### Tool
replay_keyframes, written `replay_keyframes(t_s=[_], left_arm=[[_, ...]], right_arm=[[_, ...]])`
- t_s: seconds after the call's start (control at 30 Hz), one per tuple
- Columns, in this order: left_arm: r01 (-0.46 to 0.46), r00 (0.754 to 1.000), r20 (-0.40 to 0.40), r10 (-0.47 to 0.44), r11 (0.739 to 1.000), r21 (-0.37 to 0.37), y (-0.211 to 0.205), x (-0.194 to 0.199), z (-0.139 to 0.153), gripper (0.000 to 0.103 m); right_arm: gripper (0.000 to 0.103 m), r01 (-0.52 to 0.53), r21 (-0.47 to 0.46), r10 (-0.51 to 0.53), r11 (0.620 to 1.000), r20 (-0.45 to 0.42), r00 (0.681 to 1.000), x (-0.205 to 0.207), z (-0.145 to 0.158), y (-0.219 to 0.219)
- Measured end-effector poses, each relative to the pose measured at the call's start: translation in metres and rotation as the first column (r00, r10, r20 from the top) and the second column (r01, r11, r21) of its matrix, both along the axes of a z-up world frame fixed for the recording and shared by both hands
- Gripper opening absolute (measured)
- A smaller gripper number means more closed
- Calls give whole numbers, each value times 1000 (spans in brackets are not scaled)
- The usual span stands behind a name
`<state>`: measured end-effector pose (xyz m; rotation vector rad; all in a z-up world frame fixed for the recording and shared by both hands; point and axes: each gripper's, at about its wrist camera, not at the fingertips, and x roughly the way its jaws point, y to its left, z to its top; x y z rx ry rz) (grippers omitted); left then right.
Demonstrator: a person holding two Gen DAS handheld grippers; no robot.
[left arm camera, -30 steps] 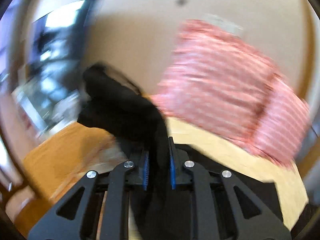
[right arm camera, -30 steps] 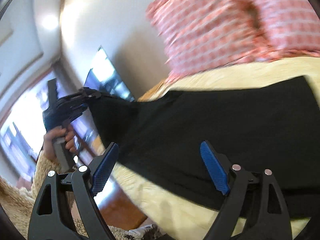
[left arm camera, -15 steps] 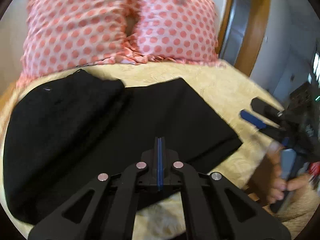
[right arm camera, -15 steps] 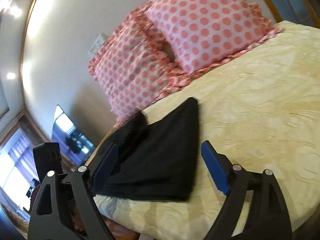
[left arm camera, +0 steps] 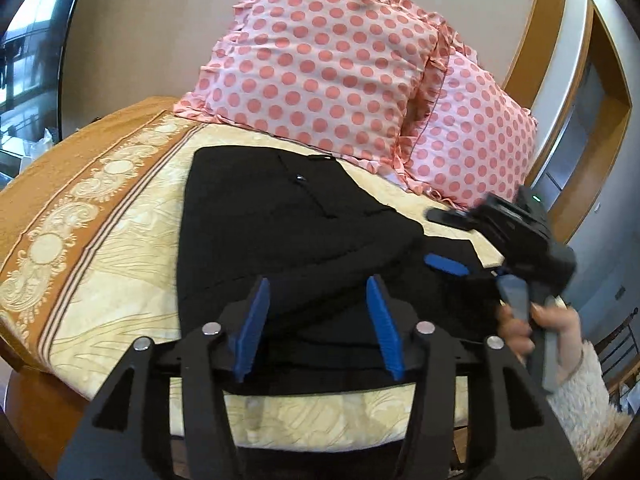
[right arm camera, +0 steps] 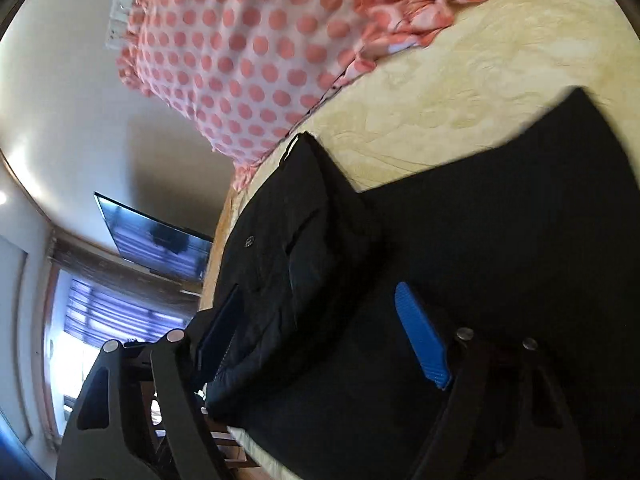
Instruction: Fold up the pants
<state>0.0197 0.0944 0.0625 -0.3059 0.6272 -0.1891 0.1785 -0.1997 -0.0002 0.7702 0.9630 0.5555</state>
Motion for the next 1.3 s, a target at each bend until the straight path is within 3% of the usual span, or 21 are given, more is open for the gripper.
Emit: replay_keyframes(t_s=[0.07,0.13,0.17,0.2,0.3,0.4,0.47,0.53,0.67,0.73,0.77,0.83,0.97,1.07,1.13,1.17,1.2,1.23,1.27,1.3], left_arm=[[-7,1000,8,7,1000,8,3,-4,0,59],[-12,1000,13,12,1000,10,6,-8,1,61],[-12,1000,13,12,1000,4,7,-7,0,61],[-11,1000,11,11,1000,-3,8,-6,0,61],[-9,1000,10,9,1000,-18,10,-6,-2,61],[-9,1000,11,10,1000,-20,11,-7,-2,62],[-13,1000,22,13,1000,-21,13,-10,-1,62],[-16,999,48,18,1000,-24,16,-15,2,64],[-32,996,84,35,999,-32,24,-18,4,67],[-33,996,80,37,998,-45,26,-13,3,67],[-31,997,68,35,998,-53,26,-8,1,67],[-22,998,49,25,998,-62,23,0,0,67],[3,999,52,-1,999,-47,13,4,1,67],[20,998,60,-19,1000,-12,5,5,2,67],[39,998,54,-39,999,3,1,7,2,69],[55,997,49,-55,998,8,-1,9,2,71],[72,996,47,-72,997,14,-4,10,2,72],[96,994,47,-97,995,23,-10,13,2,73],[115,992,48,-116,993,29,-15,15,2,75],[135,990,45,-136,990,32,-21,17,2,76]], right_arm=[[66,5,-33,-4,999,7,1000,6,-1,11],[48,23,-86,-22,996,12,1000,12,-4,18],[31,31,-104,-30,994,14,999,14,-6,20],[26,39,-95,-37,995,22,999,14,-9,20],[16,51,-23,-49,998,78,996,9,-2,12],[15,64,2,-63,998,184,981,-2,27,7],[15,79,9,-79,997,261,962,-17,48,0],[15,120,8,-114,993,365,924,-49,72,-15],[14,298,-101,-215,949,482,849,-125,70,-53],[14,378,-196,-264,905,440,858,-152,42,-69],[15,380,-228,-278,897,378,883,-159,21,-76],[15,376,-232,-283,897,352,892,-170,4,-82],[14,355,-264,-222,897,424,878,-188,15,-74],[16,324,-344,-176,881,398,900,-188,8,-69],[22,289,-377,-141,880,374,917,-189,4,-74],[34,290,-367,-145,884,373,916,-191,7,-78],[49,310,-355,-168,882,378,910,-193,13,-86],[57,343,-342,-191,875,408,893,-196,21,-91],[64,358,-313,-193,880,453,871,-198,30,-94],[64,348,-300,-175,888,479,860,-195,36,-91]])
